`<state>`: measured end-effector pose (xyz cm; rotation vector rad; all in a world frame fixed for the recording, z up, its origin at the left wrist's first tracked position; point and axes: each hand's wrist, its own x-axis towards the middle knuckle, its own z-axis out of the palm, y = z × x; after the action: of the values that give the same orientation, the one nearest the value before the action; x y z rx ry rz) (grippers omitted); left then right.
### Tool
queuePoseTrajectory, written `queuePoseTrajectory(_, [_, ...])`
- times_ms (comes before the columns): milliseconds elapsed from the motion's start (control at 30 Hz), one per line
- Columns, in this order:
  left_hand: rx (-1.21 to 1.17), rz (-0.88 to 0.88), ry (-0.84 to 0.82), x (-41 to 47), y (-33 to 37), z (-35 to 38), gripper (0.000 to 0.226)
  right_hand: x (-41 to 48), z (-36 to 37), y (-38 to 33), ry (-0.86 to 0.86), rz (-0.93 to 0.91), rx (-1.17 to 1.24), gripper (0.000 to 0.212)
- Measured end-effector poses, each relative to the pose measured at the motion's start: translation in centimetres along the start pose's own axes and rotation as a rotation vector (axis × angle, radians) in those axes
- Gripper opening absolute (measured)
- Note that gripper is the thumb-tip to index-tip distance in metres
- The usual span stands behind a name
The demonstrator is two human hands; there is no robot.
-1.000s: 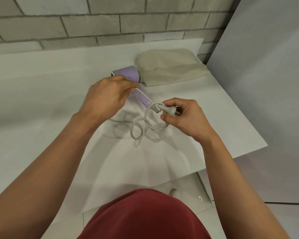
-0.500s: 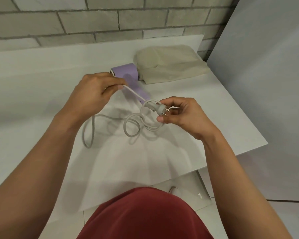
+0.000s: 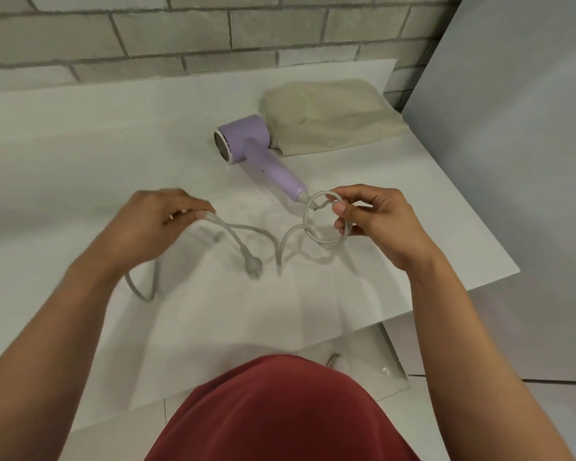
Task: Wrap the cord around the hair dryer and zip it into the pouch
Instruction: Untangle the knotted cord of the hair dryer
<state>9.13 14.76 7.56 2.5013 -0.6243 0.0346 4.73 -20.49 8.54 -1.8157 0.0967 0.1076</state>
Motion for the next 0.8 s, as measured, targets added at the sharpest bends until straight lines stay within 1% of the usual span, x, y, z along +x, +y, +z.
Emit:
queuePoseTrajectory(67, [-0.006, -0.024, -0.024, -1.4, -0.4, 2.4, 0.017, -0.1, 0.2, 0.0, 0.021, 0.006, 0.003, 0.017])
queuePoseTrajectory(233, [0.116, -0.211, -0.018, -2.6, -1.0, 7.7, 0.022, 0.1, 0.9, 0.0, 0.118, -0.005, 0.006, 0.022])
queuePoseTrajectory(267, [0.12, -0.205, -0.012, -2.1, -1.1, 8.2, 0.019, 0.2, 1.0, 0.0, 0.139, -0.007, 0.008, 0.024])
queuePoseTrajectory(333, [0.152, -0.127, -0.006, -0.9, -1.3, 8.8, 0.014, 0.2, 1.1, 0.0, 0.165, -0.01, -0.008, 0.022])
queuePoseTrajectory(433, [0.186, -0.009, -0.022, 1.0, -1.4, 9.1, 0.016, 0.3, 1.4, -0.1, 0.186, -0.003, -0.044, 0.016])
queuePoseTrajectory(500, [0.105, 0.068, 0.043, 1.6, 0.0, 8.8, 0.024, 0.3, 1.5, -0.3, 0.193, 0.002, -0.068, 0.015])
queuePoseTrajectory(567, [-0.063, 0.103, 0.193, 2.0, 2.5, 7.8, 0.027, 0.4, 1.5, -0.4, 0.196, 0.007, -0.087, 0.014])
queuePoseTrajectory(600, [-0.189, 0.082, 0.264, 2.0, 4.0, 7.1, 0.026, 0.4, 1.5, -0.5, 0.194, 0.01, -0.094, 0.013])
queuePoseTrajectory(633, [-0.325, 0.034, 0.293, 1.9, 5.4, 6.6, 0.026, 0.4, 1.5, -0.5, 0.191, 0.013, -0.1, 0.012])
queuePoseTrajectory(667, [-0.448, -0.018, 0.272, 1.7, 6.7, 6.2, 0.031, 0.4, 1.6, -0.6, 0.186, 0.016, -0.103, 0.012])
queuePoseTrajectory(700, [-0.533, -0.059, 0.207, 1.5, 7.9, 6.0, 0.044, 0.4, 1.7, -0.7, 0.177, 0.018, -0.105, 0.012])
queuePoseTrajectory(733, [-0.545, -0.069, 0.116, 1.2, 8.6, 6.2, 0.058, 0.5, 1.7, -0.7, 0.162, 0.023, -0.11, 0.012])
queuePoseTrajectory(767, [-0.486, -0.046, 0.029, 0.8, 9.0, 6.6, 0.065, 0.6, 1.7, -0.8, 0.141, 0.031, -0.122, 0.012])
queuePoseTrajectory(800, [-0.391, 0.002, -0.029, 0.4, 9.2, 7.1, 0.063, 0.7, 1.6, -0.9, 0.113, 0.044, -0.138, 0.012])
